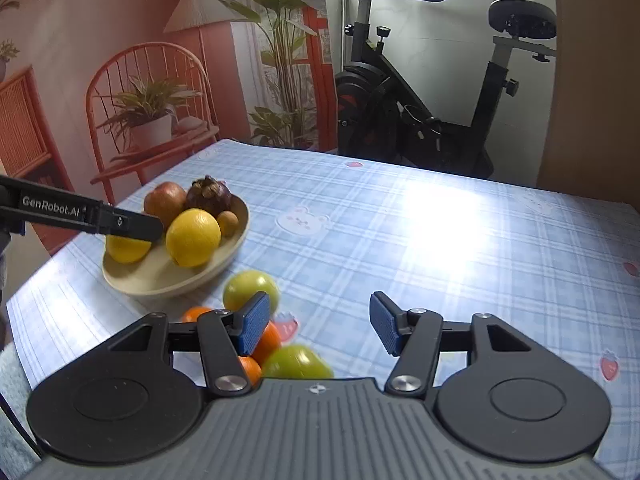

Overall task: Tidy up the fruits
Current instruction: 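Move both tools back toward the remaining fruits on the cloth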

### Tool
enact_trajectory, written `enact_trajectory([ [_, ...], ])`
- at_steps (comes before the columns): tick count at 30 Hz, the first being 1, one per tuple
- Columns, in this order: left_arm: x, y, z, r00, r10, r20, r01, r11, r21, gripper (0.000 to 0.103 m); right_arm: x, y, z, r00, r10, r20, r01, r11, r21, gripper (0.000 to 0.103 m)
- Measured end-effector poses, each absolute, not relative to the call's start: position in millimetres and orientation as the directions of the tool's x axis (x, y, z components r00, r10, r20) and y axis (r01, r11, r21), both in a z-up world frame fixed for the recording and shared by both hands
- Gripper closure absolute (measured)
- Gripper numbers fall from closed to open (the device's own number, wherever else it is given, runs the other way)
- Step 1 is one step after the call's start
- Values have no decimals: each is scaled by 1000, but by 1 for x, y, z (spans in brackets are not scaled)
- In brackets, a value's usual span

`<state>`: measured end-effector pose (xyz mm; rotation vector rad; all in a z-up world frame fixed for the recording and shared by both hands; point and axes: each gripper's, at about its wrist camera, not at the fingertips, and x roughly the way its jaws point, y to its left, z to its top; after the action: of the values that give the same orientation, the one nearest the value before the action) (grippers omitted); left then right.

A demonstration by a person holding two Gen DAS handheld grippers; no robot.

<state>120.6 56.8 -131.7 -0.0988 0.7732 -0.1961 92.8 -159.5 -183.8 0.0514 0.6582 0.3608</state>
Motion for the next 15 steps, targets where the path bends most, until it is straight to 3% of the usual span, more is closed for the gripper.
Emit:
enact_trajectory([
  [15,93,40,-153,713,-214,-667,152,977,-152,67,37,-174,-211,748,355,-561,-307,934,183,44],
])
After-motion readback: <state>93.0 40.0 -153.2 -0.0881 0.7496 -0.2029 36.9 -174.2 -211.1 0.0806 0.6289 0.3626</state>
